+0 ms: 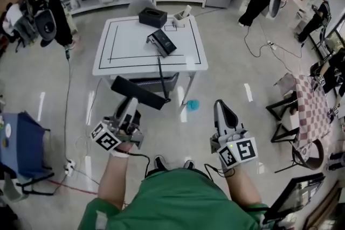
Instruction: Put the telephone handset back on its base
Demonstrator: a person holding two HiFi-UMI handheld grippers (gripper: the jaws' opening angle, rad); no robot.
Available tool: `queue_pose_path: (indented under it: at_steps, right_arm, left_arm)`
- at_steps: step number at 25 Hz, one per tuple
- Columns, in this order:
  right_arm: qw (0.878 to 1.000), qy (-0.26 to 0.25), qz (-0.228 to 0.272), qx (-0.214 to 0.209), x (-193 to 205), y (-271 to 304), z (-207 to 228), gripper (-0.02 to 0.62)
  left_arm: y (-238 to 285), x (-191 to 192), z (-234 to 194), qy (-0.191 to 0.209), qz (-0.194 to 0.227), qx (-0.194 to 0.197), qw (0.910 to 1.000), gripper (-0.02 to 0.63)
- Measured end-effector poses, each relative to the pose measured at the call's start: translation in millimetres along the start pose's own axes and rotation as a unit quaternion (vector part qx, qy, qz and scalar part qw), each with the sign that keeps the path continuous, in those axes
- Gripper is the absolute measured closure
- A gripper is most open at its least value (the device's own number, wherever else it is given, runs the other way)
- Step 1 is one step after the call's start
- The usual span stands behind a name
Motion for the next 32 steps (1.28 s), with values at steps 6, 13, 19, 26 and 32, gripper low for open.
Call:
queue_pose_path:
  at_steps: [6, 13, 19, 26, 32]
  right_arm:
    - [1.0, -0.012, -0.004, 0.023, 3.2, 28.1, -11.6, 0.574]
    - [0.998, -0.045, -0.006, 0.041, -3.8, 69.4, -0.2, 0.574]
    - [0.998, -0.037, -0.025, 0.034, 14.2, 108.6, 9.6, 0.574]
    - [0.999, -0.006, -0.032, 0.005, 30.7, 155.0, 23.8, 0.574]
    - [0.999, 0.012, -0.026, -0.026, 37.3, 201.7, 61.9, 0.574]
  left_arm:
    - [-5.7, -13.8, -30.2, -0.011, -0.011, 0.005, 0.9999, 0.525]
    - [2.4, -24.4, -53.5, -0.018, -0.023, 0.012, 0.9995, 0.525]
    - [15.6, -22.2, -69.6, -0.029, -0.021, 0.01, 0.9993, 0.526]
    - [26.4, -24.3, -91.1, -0.028, -0.013, -0.008, 0.9995, 0.525]
    - [61.5, -20.7, -115.8, -0.02, -0.005, -0.028, 0.9994, 0.526]
Point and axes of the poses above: the fingertips, and each gripper's own axes: y forward along the fingers, z to its right, x out of its underside, the point moved 6 cm from there along -y, backward along the fingers, and after that the axes turned 1 degree about y, right-handed, at the moved point
